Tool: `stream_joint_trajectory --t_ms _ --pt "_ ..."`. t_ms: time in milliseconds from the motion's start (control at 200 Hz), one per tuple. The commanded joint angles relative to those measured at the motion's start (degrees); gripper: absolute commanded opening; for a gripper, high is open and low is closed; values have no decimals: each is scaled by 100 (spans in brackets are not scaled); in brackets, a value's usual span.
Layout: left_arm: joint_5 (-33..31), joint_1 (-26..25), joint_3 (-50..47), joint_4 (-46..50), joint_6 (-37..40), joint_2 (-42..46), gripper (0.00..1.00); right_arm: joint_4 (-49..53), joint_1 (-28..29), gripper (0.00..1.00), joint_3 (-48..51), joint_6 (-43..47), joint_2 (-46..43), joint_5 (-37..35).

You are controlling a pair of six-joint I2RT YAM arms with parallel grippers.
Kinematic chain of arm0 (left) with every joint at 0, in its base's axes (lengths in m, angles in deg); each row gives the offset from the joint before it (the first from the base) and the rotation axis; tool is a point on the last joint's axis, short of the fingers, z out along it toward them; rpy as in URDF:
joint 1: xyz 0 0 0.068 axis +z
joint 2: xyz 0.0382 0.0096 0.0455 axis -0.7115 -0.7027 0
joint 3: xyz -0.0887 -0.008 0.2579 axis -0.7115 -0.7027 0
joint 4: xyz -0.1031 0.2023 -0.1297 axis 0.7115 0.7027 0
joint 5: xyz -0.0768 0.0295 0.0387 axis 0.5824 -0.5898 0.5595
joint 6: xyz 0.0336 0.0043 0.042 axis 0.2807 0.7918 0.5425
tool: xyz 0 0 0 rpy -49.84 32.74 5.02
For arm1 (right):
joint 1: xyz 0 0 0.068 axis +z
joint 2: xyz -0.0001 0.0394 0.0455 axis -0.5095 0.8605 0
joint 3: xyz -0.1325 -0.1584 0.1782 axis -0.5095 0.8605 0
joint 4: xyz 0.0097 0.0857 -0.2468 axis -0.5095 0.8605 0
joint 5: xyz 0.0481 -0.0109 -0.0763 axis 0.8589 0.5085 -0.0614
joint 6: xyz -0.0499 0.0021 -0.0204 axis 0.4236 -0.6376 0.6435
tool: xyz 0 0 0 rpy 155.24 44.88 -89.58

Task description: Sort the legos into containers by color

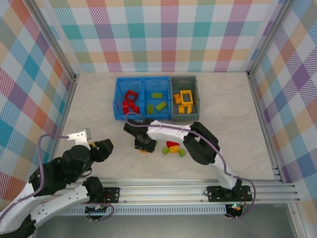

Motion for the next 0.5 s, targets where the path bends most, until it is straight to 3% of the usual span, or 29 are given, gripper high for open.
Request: stream_joint_trajectory --t_ms 0,175,325,495 --pt "118 -71 -78 -246 145 -88 69 -26 57 37 -69 66 57 1" --pt "310 -71 -38 -431 249 -296 69 72 247 33 83 361 -573 -365" --pt "572 -76 75 -714 381 -641 70 204 274 33 618 699 -1776 -1045" --pt "1044 -77 228 -1256 581 -1319 70 234 -299 33 1362 1325 -3201 -1437"
